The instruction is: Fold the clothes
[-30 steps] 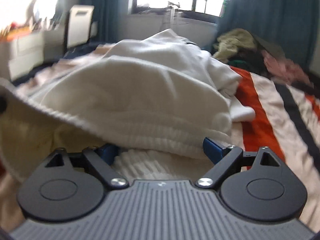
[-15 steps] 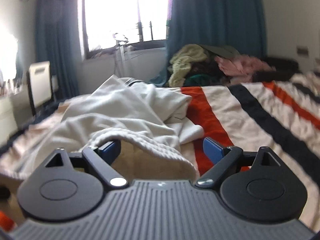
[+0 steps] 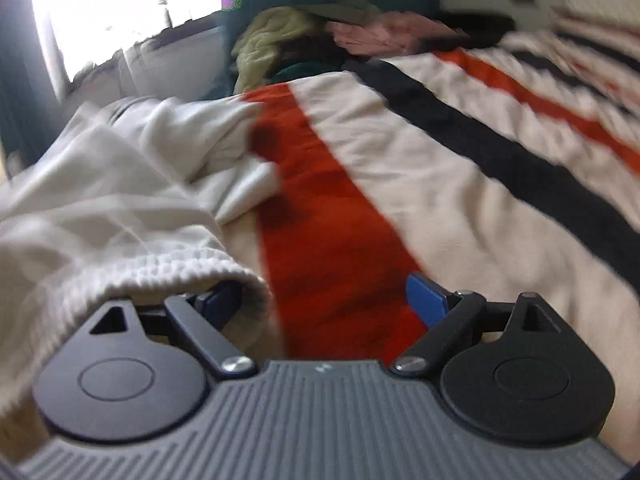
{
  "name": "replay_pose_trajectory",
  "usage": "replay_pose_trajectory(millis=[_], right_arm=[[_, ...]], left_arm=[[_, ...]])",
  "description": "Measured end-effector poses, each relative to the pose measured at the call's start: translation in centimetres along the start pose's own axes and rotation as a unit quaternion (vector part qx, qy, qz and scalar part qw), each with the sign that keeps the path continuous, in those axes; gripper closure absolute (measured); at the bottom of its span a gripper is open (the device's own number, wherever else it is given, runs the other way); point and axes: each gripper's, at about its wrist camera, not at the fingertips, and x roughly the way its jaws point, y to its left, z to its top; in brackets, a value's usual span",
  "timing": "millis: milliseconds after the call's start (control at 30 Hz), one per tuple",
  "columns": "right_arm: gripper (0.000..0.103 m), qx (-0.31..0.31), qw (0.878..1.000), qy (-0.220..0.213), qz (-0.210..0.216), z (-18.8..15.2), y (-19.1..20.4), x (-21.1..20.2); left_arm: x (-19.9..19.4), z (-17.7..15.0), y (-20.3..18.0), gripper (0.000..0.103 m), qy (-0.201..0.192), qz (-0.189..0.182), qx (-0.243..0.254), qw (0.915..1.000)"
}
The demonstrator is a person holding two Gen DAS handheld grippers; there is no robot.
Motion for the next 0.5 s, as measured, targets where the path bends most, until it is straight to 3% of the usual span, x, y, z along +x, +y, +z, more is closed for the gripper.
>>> replay_pose_trajectory(millis=[100,167,233,333,400,500], right_arm=[[0.013,0.027,0.998,-0.050,-0.010,0.5,-0.7,-1.8],[0.013,0.027,0.995,-0.094,-0.012,1.1,-0.7,-3.9],[0.013,0.024,0.990,-0.139,-0.008,1.8,-0.5,-6.4],[0.013,0.002,0.981,-0.193,0.000,2.8,-0.2,-10.3],[0.013,-0.019,0.982,-0.188,0.002,3.0,-0.2,-11.9],[0.013,-0.030,0.995,-0.098,0.017,2.6,-1.0,-12.2]], left_arm=[[0.3,-0.3,-0.8,0.029,-0.003,0.050,0.043,0.9978],[-0.1,-0.4,-0.4,0.027,-0.004,0.062,0.033,0.9975],[-0.7,-0.3,0.2,0.018,-0.007,0.083,0.017,0.9964],[-2.1,0.0,2.2,0.017,-0.023,0.109,-0.028,0.9933],[-3.2,0.4,4.1,0.015,-0.037,0.126,-0.069,0.9890],[-4.4,0.8,7.0,0.015,-0.045,0.136,-0.135,0.9805]])
